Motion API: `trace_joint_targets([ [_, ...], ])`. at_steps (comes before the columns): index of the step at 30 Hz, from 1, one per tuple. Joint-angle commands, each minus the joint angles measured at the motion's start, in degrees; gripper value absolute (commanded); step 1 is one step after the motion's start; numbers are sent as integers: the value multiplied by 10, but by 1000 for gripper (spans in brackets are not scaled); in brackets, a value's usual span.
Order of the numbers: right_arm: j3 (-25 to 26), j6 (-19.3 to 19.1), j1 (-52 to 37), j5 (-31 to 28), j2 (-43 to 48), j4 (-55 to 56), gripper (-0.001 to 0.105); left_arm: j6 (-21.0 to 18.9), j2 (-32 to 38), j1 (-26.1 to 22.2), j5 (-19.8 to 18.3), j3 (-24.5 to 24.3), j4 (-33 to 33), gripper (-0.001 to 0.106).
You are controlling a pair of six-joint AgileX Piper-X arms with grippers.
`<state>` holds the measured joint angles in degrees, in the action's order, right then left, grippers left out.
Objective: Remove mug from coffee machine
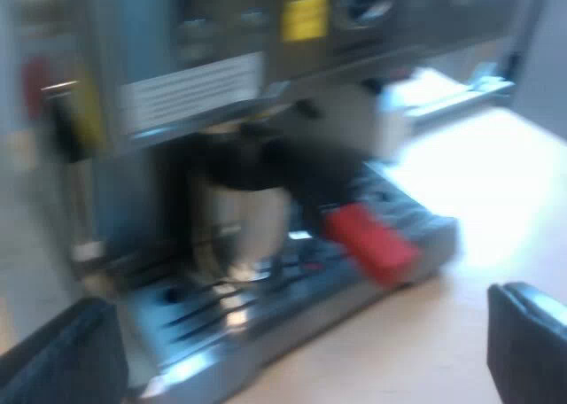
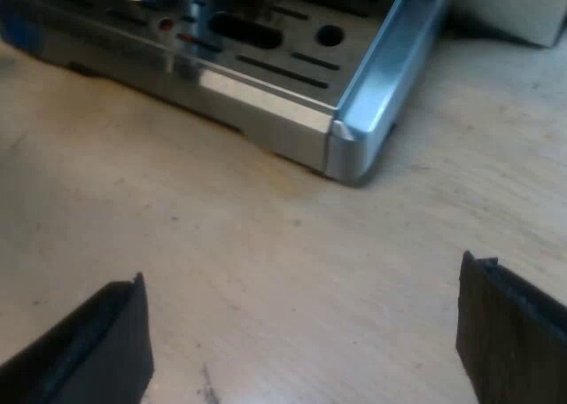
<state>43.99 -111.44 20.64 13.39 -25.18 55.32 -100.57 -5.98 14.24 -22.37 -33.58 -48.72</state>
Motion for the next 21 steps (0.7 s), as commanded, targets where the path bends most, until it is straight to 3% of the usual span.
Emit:
trace_joint_targets([
  [1, 8, -9, 21, 8, -18, -18, 72, -9, -22, 28, -21, -4, 21, 85],
  [6, 8, -8, 75, 5, -58, -82, 72, 34, -75, 76, -55, 4, 49, 85],
  [13, 6, -6, 120, -3, -93, -158, 72, 36, -101, 94, -55, 56, 119, 85],
  [16, -2, -4, 136, -33, -108, -184, 72, 36, -101, 94, -55, 90, 160, 85],
  [21, -43, -4, 172, -64, -114, -266, 72, 36, -101, 94, -53, 142, 220, 85],
])
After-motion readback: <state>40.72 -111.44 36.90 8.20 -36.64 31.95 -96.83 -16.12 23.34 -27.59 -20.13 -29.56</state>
